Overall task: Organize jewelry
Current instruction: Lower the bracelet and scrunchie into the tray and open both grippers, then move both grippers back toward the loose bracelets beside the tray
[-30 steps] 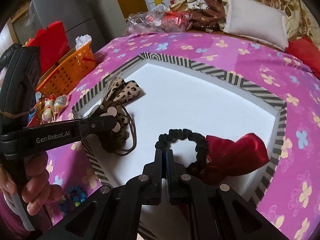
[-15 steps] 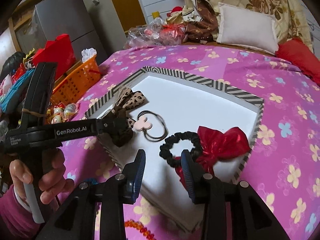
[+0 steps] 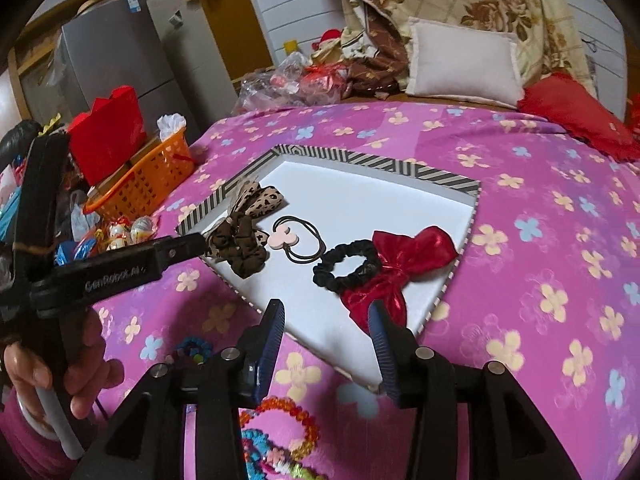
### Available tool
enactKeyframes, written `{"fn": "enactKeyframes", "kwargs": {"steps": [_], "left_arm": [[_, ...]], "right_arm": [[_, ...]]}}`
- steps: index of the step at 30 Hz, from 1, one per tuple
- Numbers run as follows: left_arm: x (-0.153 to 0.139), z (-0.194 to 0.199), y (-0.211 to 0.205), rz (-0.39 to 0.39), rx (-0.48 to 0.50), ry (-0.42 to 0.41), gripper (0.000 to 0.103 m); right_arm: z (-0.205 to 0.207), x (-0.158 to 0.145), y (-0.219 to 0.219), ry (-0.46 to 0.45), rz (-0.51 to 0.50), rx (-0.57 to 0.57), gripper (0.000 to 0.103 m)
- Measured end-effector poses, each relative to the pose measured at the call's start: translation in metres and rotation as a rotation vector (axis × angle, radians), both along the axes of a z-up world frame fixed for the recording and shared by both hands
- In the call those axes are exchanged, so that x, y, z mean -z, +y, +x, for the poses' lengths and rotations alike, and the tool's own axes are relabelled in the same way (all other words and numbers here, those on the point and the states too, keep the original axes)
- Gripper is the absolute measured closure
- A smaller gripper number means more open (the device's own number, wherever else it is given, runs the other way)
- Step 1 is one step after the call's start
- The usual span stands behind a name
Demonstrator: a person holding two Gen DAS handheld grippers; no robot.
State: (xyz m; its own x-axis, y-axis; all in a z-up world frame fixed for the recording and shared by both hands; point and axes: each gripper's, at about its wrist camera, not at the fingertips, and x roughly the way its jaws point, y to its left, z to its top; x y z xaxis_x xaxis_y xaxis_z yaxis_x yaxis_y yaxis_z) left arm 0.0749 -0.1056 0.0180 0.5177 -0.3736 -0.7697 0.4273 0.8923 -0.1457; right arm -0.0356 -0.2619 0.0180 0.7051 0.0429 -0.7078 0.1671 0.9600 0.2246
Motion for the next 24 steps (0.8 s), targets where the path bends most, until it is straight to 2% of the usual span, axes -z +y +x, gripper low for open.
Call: {"fn": "enactKeyframes", "kwargs": {"steps": [7,9,11,24], "left_arm": [[-0.012,-0.031,0.009,0.039,-0.017,-0.081,0.055],[-0.014,-0.038,0.013,0.041,-0.021,-0.089,0.055],[-0.015,-0.045,0.017,0.046,-0.026,-0.096,0.055],[-0.011,-0.085,0.042,0.077,-0.055,-0.12,0.055]], "right_arm": [[-0.021,-0.004,0.006,-0.012,0.004,0.036,0.058],[-0.027,-0.005,0.009,-0.014,0.001,0.041,0.046],[-0.033,-0.006,0.013,-0.021,-0.015,0.047,0.043],[-0.065,-0.011,0.039,-0.024,-0.052,0.027,0.043]]}}
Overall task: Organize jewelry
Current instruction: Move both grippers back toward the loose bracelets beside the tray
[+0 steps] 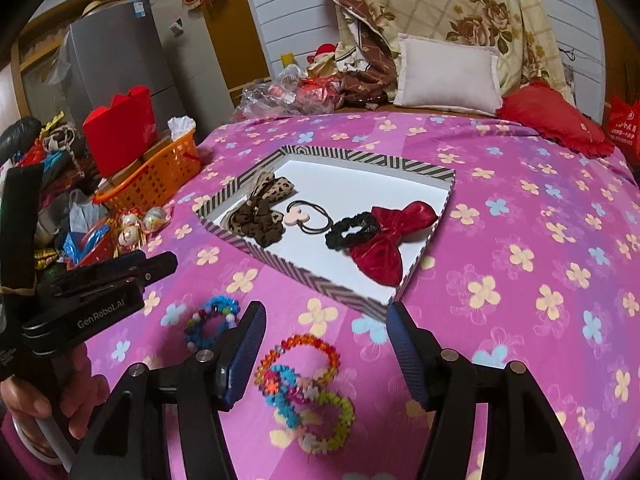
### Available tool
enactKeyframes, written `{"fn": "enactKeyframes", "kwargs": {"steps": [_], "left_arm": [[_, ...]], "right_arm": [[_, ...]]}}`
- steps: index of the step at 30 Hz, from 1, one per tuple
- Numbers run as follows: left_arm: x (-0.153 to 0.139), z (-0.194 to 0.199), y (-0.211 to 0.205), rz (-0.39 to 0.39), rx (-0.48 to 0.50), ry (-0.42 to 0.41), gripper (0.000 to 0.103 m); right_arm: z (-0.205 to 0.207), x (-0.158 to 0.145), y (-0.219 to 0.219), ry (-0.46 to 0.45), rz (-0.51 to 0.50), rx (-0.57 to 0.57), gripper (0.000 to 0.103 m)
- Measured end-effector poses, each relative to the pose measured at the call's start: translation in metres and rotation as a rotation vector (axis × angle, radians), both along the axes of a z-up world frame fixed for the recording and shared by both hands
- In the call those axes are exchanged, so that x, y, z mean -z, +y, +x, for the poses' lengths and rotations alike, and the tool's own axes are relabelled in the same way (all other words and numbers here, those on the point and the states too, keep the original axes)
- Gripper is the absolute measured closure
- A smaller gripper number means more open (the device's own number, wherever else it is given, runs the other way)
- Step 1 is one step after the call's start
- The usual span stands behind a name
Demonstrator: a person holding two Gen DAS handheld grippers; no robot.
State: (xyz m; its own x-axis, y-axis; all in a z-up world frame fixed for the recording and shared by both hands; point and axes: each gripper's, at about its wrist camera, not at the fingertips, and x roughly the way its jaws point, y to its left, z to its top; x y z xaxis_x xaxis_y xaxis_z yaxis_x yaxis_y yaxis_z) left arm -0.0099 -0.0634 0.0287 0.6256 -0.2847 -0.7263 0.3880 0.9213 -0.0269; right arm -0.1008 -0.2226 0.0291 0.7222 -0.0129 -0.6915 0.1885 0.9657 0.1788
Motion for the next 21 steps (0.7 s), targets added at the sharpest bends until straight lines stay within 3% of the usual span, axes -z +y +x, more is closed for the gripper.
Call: {"fn": "enactKeyframes", "kwargs": {"steps": [21], "left_arm": [[0.015,-0.03,0.027,0.018,-0.031,0.016,0.055]], "right_arm": [[-0.023,0.016,0.013,0.049,-0.044,0.0,0.039]]}}
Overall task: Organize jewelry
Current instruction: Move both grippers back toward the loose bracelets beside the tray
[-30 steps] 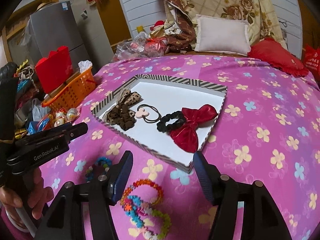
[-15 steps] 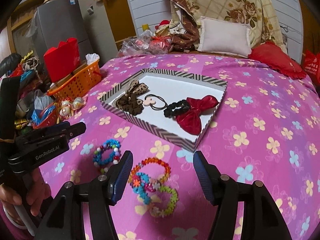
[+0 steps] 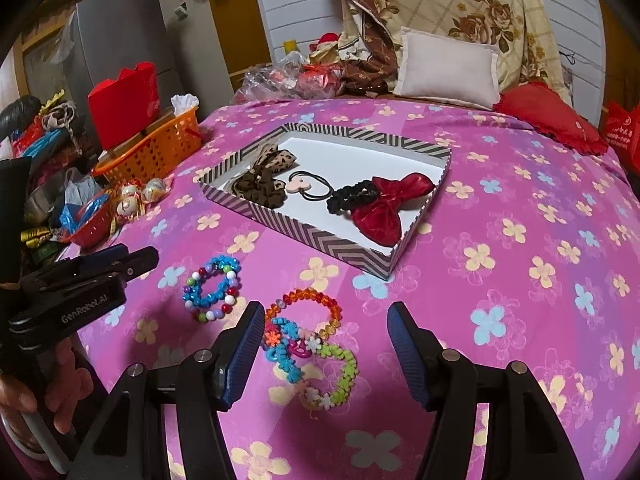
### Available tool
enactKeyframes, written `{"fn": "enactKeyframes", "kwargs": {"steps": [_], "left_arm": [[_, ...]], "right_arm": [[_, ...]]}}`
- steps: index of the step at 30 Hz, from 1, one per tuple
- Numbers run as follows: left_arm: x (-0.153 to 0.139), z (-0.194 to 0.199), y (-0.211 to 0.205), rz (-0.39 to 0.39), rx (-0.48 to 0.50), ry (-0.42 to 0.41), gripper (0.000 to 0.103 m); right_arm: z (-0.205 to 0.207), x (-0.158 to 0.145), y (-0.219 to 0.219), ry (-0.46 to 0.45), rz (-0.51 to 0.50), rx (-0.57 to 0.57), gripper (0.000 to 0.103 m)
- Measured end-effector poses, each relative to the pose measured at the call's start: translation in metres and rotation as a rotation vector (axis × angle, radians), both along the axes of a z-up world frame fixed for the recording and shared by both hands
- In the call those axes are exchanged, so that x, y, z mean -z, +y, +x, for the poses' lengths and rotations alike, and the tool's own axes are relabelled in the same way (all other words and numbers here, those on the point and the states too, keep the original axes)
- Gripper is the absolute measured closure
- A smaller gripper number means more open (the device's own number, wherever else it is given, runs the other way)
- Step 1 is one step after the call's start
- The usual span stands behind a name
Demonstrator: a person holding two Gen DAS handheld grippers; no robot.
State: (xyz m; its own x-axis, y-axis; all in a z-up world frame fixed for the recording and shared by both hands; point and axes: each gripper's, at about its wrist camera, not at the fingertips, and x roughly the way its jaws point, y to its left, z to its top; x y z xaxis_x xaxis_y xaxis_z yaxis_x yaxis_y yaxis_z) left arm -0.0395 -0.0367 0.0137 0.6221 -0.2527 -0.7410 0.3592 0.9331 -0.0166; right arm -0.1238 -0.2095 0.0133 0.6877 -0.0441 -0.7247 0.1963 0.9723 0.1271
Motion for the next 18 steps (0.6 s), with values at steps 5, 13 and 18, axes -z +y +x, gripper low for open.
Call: {"fn": "enactKeyframes", "kwargs": {"steps": [5,13,18], "left_arm": [[0.011,0.008,0.015,-0.048,-0.005,0.061,0.046],[0.038,0.027,0.032,-0.089,-0.031,0.167,0.046],[0.048,0.034,0.031,-0.092,-0.034,0.204,0.046]], "right_arm": [[-0.001,0.013,-0.008,0.035,0.006,0.007,0.039],[-0.002,0.031,-0.02,0.073,0.02,0.017,0.039],[-0.001,0.037,-0.023,0.088,0.029,0.012,0.039]]}}
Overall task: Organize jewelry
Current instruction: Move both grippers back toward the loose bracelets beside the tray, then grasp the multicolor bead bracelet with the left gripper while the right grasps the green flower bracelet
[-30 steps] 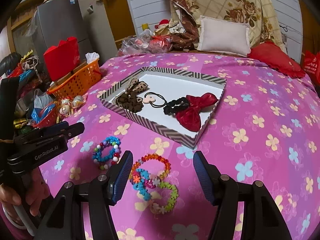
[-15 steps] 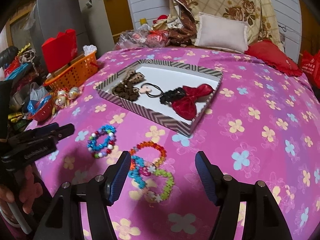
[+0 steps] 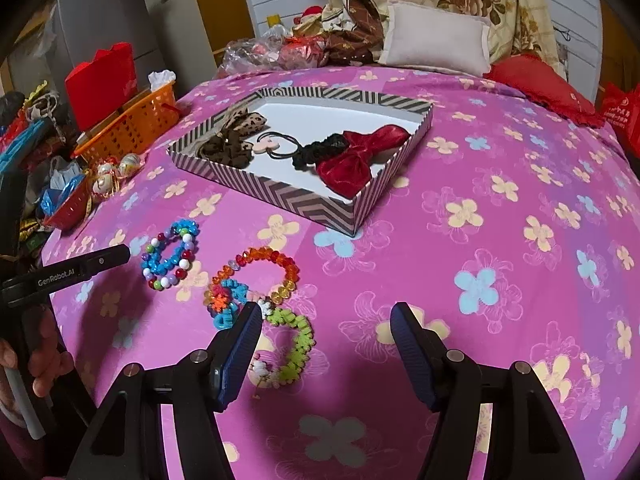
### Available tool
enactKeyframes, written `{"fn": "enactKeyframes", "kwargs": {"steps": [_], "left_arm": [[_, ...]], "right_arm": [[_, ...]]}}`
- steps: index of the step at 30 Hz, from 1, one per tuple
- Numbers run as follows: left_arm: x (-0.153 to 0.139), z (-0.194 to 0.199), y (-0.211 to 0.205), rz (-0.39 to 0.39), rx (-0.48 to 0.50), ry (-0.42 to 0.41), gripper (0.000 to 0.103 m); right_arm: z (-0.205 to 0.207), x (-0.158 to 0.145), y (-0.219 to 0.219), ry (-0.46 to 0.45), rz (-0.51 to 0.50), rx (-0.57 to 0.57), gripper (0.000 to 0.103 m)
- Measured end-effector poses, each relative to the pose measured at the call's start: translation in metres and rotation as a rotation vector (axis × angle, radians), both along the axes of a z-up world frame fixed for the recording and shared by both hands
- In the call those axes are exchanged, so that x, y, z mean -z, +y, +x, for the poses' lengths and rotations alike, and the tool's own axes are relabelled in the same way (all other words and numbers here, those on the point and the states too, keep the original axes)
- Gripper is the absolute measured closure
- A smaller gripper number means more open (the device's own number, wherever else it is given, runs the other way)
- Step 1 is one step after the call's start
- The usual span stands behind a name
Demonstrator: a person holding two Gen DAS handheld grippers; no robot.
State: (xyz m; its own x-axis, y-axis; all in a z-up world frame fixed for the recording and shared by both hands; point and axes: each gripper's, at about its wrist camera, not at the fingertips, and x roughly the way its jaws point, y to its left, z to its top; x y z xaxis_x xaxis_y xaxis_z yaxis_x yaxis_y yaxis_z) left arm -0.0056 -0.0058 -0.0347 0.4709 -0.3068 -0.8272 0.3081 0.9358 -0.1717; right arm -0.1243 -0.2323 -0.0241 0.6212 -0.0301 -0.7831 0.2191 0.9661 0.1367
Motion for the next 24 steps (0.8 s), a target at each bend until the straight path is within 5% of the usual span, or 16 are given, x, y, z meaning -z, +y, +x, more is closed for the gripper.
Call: {"fn": "enactKeyframes", "kwargs": {"steps": [14,24], "left_arm": [[0.009,0.006,-0.029,0.036,0.085,-0.023,0.046],[0.016,0.014,-0.04,0.044,0.118,-0.002,0.078]], "right_arm": [[0.004,0.003,0.005,0.007,0.0,-0.031,0.039],[0.011,0.004,0.024,0.012,-0.025,-0.122,0.04]]}}
